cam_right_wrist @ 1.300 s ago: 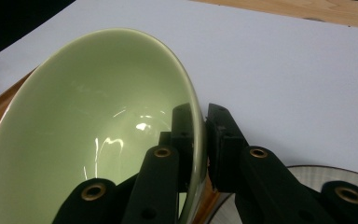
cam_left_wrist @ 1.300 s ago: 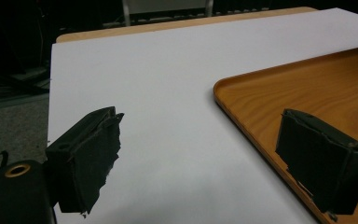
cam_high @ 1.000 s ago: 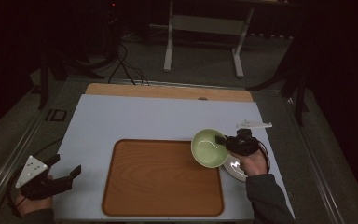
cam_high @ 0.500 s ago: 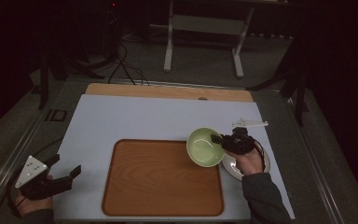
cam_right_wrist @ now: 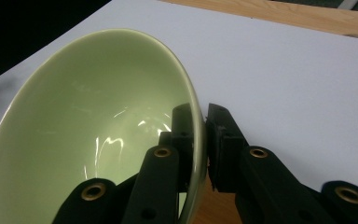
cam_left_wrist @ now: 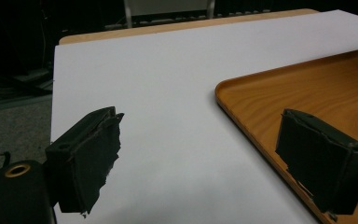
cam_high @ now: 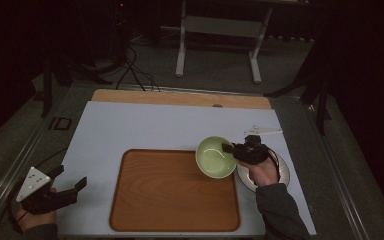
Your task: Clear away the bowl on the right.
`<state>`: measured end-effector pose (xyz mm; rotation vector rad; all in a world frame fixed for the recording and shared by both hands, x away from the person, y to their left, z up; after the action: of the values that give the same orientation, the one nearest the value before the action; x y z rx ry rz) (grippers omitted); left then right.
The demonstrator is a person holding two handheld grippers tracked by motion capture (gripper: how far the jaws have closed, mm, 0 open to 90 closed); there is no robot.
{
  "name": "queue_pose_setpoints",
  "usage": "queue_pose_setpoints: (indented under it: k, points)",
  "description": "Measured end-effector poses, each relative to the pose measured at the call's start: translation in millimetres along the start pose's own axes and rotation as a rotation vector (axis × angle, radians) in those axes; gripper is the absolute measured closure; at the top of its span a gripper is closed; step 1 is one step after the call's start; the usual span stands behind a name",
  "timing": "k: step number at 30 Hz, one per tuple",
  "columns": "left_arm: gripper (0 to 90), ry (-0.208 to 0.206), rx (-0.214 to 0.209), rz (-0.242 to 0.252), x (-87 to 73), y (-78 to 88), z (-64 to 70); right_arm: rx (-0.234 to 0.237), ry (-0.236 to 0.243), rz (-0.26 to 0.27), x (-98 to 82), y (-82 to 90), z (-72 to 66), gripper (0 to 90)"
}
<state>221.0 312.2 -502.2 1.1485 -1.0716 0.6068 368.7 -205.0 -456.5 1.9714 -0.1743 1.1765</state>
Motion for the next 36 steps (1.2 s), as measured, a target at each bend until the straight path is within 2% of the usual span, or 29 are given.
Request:
queue_pose_setpoints:
  k: [25, 36]
  points:
    - [13.1, -0.001, 0.001, 0.002, 0.0, 0.8, -0.6, 0.033, 0.041, -0.013, 8.2, -15.4, -20.7, 81.8]
    - [13.1, 0.001, 0.003, 0.004, -0.1, 0.9, -0.8, 0.049, 0.051, -0.024, 6.0, -23.4, -28.8, 81.8]
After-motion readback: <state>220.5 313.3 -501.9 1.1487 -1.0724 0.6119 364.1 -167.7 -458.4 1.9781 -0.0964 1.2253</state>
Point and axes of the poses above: each handheld gripper's, and its own axes: y roughly backward along the jaws, x roughly out of its top, z roughly to its right, the point moved 3 cm from there along -y, roughly forward along the jaws, and after that the axes turned 1 degree about -z, right-handed, at the moved point
